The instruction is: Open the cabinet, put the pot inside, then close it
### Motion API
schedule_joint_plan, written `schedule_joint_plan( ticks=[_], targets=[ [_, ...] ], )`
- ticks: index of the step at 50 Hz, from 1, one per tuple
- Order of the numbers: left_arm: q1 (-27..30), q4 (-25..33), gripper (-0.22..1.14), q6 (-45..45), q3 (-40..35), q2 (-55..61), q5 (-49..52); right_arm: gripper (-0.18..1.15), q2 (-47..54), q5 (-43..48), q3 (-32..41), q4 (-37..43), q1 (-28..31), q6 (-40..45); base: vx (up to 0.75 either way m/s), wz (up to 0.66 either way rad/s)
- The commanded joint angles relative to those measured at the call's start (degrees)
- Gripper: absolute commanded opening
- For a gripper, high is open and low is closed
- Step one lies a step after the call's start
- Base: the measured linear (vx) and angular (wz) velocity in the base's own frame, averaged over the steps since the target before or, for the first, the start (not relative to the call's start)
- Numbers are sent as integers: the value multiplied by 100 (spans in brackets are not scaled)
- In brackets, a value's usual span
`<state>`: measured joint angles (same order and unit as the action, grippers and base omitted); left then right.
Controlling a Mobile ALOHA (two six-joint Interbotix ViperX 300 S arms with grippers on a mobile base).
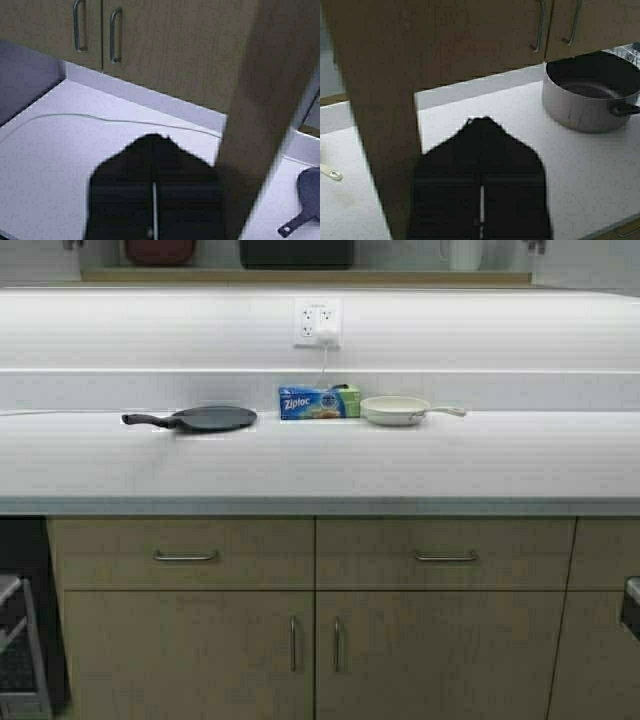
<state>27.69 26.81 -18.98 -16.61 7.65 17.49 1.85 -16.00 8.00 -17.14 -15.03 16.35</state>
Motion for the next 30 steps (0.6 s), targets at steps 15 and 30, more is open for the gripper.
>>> schedule_joint_plan(
  ticks=[15, 30],
  targets=[
    [-1099, 9, 4, 0, 1521, -1749, -105, 7, -1081, 70, -712, -44, 1591, -229, 0, 0],
    [-2224, -141, 4, -448, 3920, -3560, -527, 6, -2593, 202, -2725, 325, 2452, -237, 2, 0]
  ],
)
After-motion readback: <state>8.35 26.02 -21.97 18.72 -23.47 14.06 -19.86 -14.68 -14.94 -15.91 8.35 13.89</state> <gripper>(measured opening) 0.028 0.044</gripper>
